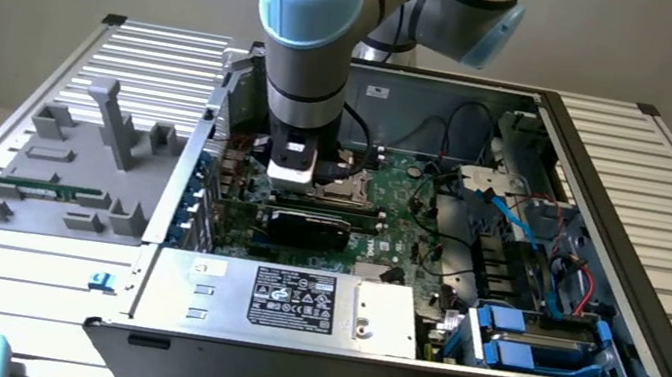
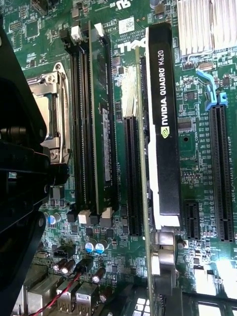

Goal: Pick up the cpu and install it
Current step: 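Install the second cpu locking lever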

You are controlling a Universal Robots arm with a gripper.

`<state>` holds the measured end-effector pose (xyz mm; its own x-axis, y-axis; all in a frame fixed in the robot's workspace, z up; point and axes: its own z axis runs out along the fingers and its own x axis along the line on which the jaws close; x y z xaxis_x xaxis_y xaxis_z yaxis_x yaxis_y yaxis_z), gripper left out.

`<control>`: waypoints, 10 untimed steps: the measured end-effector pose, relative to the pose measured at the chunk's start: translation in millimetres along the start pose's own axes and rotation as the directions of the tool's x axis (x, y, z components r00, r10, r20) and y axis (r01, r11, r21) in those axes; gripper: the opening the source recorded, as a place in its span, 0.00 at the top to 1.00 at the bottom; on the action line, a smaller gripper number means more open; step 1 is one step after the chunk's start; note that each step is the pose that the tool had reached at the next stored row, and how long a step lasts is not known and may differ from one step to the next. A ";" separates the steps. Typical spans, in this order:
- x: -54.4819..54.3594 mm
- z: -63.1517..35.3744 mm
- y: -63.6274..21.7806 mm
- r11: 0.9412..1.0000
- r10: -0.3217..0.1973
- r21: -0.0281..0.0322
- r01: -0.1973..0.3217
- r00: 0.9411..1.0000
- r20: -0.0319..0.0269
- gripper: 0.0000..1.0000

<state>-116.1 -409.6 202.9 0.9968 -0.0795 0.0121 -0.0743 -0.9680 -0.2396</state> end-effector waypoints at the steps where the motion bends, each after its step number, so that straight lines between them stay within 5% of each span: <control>1: 0.0 0.2 0.0 1.000 0.000 0.001 0.000 1.000 0.000 0.89; 10: -0.2 2.2 -0.2 1.000 0.000 0.002 0.000 1.000 0.000 0.89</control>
<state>-116.2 -408.8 200.8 0.9967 -0.0798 0.0119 -0.0746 -0.9675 -0.2416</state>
